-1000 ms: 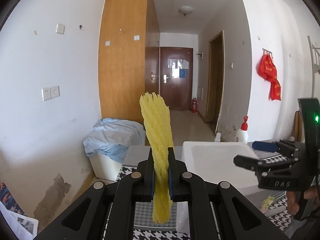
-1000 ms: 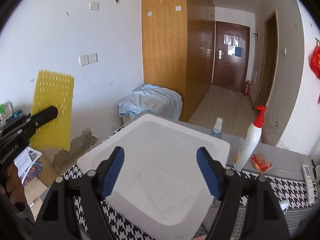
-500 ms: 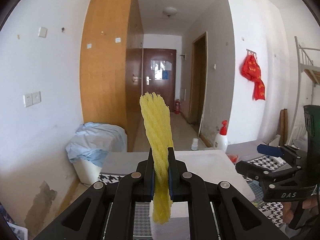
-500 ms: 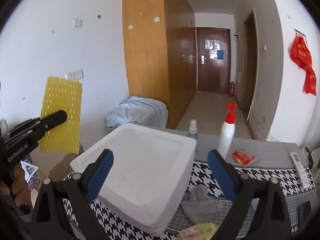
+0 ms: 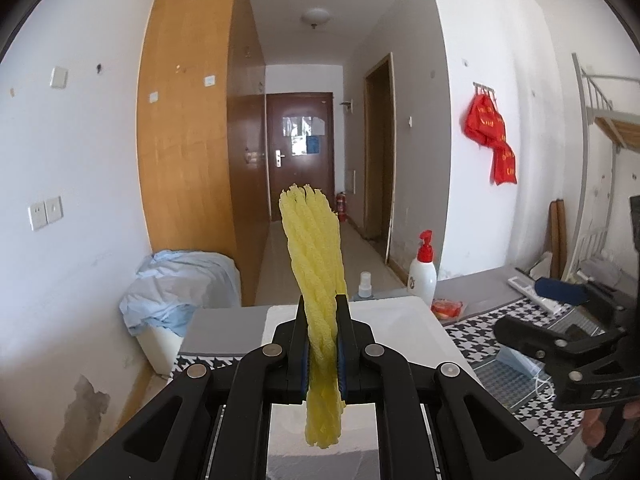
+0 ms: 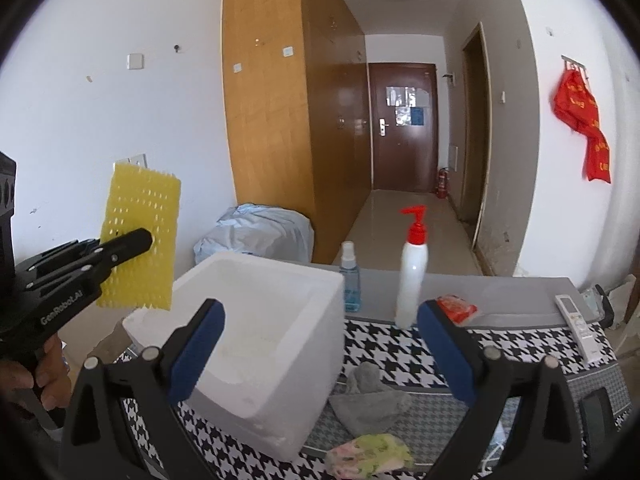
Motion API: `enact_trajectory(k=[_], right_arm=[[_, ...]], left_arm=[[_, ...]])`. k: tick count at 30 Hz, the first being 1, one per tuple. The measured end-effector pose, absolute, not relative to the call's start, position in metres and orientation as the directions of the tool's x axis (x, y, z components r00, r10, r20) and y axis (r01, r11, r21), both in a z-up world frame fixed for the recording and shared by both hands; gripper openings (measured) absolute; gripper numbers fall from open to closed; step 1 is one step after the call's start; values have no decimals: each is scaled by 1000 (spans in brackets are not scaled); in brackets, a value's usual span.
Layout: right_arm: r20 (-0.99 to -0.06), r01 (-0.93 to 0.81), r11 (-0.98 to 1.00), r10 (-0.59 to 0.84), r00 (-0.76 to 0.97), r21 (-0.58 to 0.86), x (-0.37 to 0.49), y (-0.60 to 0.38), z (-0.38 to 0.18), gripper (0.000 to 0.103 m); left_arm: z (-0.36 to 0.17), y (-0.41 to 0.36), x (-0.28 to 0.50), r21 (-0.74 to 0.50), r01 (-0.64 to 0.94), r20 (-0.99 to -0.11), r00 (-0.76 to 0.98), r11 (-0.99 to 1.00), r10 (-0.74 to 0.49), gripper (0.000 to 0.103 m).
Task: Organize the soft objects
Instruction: 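Lower the yellow mesh sleeve over the foam box and open the left tool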
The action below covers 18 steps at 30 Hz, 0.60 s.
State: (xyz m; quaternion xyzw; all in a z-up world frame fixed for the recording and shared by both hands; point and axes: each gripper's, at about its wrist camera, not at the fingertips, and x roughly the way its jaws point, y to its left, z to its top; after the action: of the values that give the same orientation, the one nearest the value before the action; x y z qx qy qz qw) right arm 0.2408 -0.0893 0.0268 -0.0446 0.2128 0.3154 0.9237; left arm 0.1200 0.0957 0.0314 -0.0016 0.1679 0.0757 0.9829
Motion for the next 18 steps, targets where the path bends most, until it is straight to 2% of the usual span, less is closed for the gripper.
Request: enact_trajectory(k=[10, 12, 13, 14, 15, 17, 18], right_arm=[[-428, -576, 816, 534, 730, 36, 240, -111, 20, 99], [-424, -570, 821, 531, 734, 40, 240, -115, 19, 99], [-423, -567, 822, 530, 735, 43, 241, -118, 19, 99], [-424, -565, 823, 529, 735, 47, 242, -119, 19, 99], [-424, -563, 825, 527, 736, 48, 243, -120, 18, 99], [-425, -560, 827, 525, 738, 49, 243, -123, 16, 99], [-425, -558, 828, 524, 738, 52, 244, -124, 16, 99]], left_arm=[[21, 81, 142, 28, -112, -369, 922, 993, 114, 11], [19, 80, 145, 28, -107, -379, 919, 994, 109, 14], [17, 80, 147, 32, -106, -384, 917, 994, 111, 16], [15, 80, 149, 39, -107, -391, 914, 994, 113, 26], [14, 79, 151, 41, -107, -393, 913, 993, 114, 41], [12, 80, 151, 45, -111, -391, 913, 993, 120, 51], [12, 80, 152, 48, -114, -389, 913, 992, 123, 52]])
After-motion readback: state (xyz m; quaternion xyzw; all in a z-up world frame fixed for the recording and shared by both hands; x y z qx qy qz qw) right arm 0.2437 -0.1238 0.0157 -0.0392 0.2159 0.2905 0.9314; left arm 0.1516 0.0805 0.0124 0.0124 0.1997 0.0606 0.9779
